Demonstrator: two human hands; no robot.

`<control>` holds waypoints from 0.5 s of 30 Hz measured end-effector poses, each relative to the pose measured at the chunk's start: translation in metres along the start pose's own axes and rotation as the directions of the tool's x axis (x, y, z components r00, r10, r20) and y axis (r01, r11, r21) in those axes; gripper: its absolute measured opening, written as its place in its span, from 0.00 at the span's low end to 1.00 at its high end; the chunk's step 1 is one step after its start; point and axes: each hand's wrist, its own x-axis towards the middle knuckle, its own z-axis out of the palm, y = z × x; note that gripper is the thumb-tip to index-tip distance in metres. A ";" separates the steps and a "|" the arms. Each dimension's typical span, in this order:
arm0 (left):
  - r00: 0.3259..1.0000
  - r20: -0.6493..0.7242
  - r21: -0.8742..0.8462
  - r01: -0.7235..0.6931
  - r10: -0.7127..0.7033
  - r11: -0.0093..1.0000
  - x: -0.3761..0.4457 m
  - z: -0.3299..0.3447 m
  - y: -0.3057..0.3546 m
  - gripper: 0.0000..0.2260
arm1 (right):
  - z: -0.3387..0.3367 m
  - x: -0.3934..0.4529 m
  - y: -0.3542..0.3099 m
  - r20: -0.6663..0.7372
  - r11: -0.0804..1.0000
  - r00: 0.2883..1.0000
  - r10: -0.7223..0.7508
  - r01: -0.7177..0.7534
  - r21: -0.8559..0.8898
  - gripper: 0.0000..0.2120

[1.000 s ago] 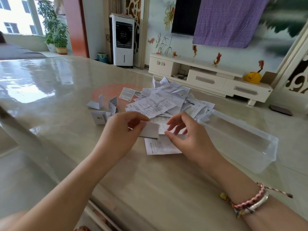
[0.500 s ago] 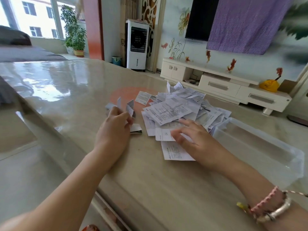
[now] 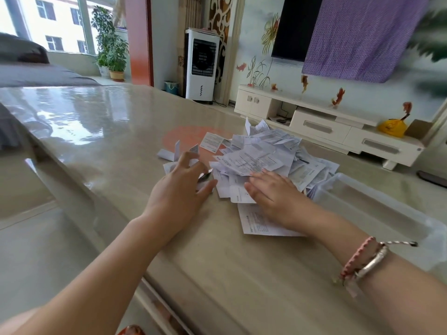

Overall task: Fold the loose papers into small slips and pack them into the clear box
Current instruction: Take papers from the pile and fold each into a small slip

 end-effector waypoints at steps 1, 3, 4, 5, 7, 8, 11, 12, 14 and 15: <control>1.000 -0.001 0.003 -0.021 0.021 1.000 -0.001 0.000 0.001 0.14 | -0.001 -0.004 0.002 -0.019 0.999 1.000 -0.014 0.015 0.030 0.27; 0.998 -0.013 0.000 -0.063 0.063 0.998 -0.003 0.001 0.002 0.15 | -0.003 -0.014 0.008 -0.102 0.987 0.992 -0.075 0.088 0.136 0.29; 0.997 -0.018 -0.011 -0.081 0.081 0.997 -0.004 0.001 0.004 0.16 | -0.005 -0.020 0.011 -0.155 0.970 0.983 -0.095 0.126 0.208 0.29; 0.995 -0.018 -0.023 -0.098 0.098 0.995 -0.005 0.001 0.005 0.18 | -0.005 -0.027 0.013 -0.207 0.947 0.974 -0.092 0.150 0.284 0.27; 0.991 -0.013 -0.055 -0.131 0.131 0.990 -0.008 0.001 0.010 0.20 | -0.005 -0.041 0.016 -0.291 0.895 0.957 -0.017 0.144 0.422 0.21; 0.989 -0.013 -0.073 -0.146 0.145 0.987 -0.009 0.002 0.013 0.21 | -0.003 -0.046 0.018 -0.325 0.866 0.945 0.033 0.135 0.481 0.19; 0.984 -0.011 -0.136 -0.175 0.176 0.975 -0.014 0.003 0.023 0.22 | 0.006 -0.058 0.028 -0.357 0.752 0.914 0.192 0.097 0.652 0.18; 0.984 -0.010 -0.157 -0.178 0.179 0.971 -0.016 0.003 0.025 0.22 | 0.006 -0.060 0.031 -0.341 0.705 0.909 0.240 0.079 0.705 0.19; 0.982 0.003 -0.188 -0.185 0.189 0.965 -0.018 0.005 0.030 0.22 | 0.005 -0.062 0.033 -0.285 0.594 0.902 0.323 0.041 0.803 0.20; 0.980 0.009 -0.194 -0.194 0.200 0.962 -0.019 0.005 0.031 0.22 | 0.004 -0.062 0.032 -0.255 0.547 0.902 0.348 0.026 0.837 0.19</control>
